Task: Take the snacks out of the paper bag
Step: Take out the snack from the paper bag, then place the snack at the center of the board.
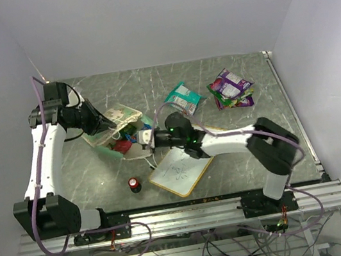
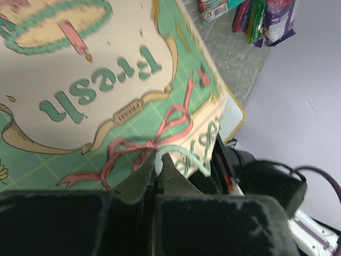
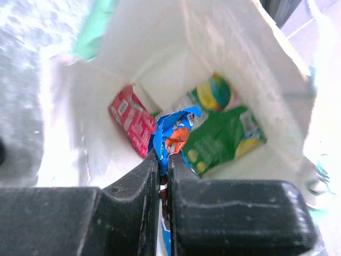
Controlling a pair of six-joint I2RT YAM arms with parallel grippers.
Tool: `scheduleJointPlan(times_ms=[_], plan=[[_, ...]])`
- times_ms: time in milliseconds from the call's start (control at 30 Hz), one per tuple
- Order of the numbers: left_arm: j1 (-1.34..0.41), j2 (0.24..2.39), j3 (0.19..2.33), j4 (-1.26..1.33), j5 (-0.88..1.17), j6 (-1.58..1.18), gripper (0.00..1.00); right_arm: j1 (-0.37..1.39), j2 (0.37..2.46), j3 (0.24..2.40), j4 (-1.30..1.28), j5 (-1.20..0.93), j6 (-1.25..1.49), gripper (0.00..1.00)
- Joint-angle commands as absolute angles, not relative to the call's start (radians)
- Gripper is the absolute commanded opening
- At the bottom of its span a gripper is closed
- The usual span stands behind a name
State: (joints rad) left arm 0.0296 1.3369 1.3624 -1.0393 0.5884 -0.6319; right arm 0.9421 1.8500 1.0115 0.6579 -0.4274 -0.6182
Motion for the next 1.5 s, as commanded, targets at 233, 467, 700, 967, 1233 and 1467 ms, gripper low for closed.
scheduleJointPlan(times_ms=[233,467,700,967,1233,1467], plan=[[0.03,1.378,1.385,-0.928,0.687,-0.664,0.07,0.943,1.56,0.838,0.572,-0.441,-0.532,0.0],[0.03,1.374,1.436,-0.947,0.678,-0.659,0.07,0.942,1.603,0.99,0.528,-0.487,-0.52,0.0],[0.029,1.358,1.426,-0.923,0.666,-0.689,0.07,0.943,1.39,0.995,0.348,-0.52,-0.55,0.0],[0.031,1.33,1.41,-0.892,0.631,-0.709,0.07,0.941,1.184,1.009,0.344,-0.133,-0.335,0.0],[0.031,1.368,1.475,-0.911,0.653,-0.706,0.07,0.758,1.218,1.13,0.187,0.497,-0.036,0.0],[0.029,1.322,1.364,-0.82,0.72,-0.749,0.07,0.43,1.486,1.381,-0.185,0.544,0.12,0.0]])
